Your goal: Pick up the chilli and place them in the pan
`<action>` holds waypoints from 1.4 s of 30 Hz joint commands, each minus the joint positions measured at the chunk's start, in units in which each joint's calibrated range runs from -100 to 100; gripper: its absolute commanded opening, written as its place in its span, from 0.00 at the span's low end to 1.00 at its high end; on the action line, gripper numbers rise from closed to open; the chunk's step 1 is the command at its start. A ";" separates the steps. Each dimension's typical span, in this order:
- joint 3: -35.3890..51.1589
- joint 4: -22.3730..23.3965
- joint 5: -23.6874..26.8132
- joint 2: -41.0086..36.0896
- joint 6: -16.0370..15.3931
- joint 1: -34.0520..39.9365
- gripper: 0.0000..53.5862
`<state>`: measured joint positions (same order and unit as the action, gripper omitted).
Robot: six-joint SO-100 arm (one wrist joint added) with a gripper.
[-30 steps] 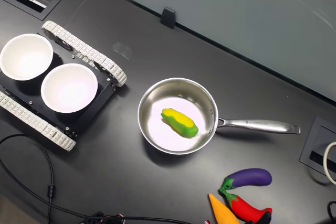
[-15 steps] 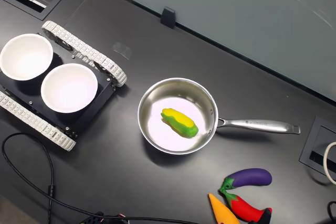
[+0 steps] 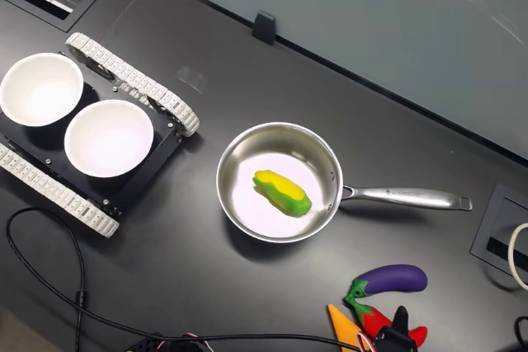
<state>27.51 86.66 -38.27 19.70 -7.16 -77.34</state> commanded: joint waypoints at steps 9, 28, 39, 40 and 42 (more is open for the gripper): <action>1.61 -1.92 -0.68 2.36 1.78 -0.53 0.47; 3.79 -0.98 0.59 8.69 12.12 0.96 0.46; 4.43 0.72 -0.68 10.88 19.43 4.29 0.28; 4.16 0.72 -0.68 10.80 19.52 4.40 0.24; 3.43 0.47 -0.68 10.29 19.52 4.40 0.12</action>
<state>32.40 85.30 -38.51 29.63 9.37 -72.28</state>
